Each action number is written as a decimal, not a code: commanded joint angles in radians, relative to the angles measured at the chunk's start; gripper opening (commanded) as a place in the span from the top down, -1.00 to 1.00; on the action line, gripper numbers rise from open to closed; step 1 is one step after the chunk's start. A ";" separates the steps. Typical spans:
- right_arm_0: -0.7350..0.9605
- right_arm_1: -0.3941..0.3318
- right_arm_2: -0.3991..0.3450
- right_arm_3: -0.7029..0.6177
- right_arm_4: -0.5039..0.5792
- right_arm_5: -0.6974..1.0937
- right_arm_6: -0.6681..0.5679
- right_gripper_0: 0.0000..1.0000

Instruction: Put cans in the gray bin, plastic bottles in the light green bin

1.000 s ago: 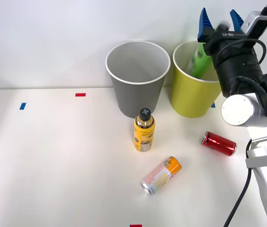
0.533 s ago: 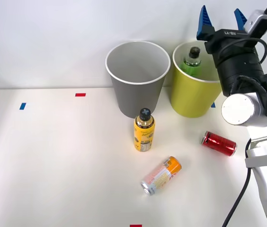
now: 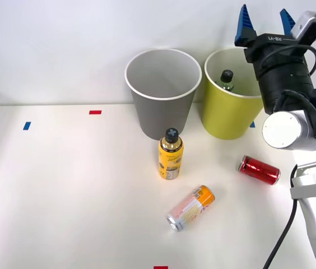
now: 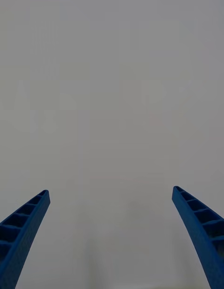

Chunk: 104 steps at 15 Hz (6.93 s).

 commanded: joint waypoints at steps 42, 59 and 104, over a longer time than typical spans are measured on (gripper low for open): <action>1.183 -0.049 -0.014 -0.455 0.317 -0.336 -0.171 -0.81; 1.350 -0.030 0.110 0.147 0.691 -1.120 -0.390 -0.80; 1.393 0.010 0.293 0.229 0.739 -1.180 -0.277 -0.76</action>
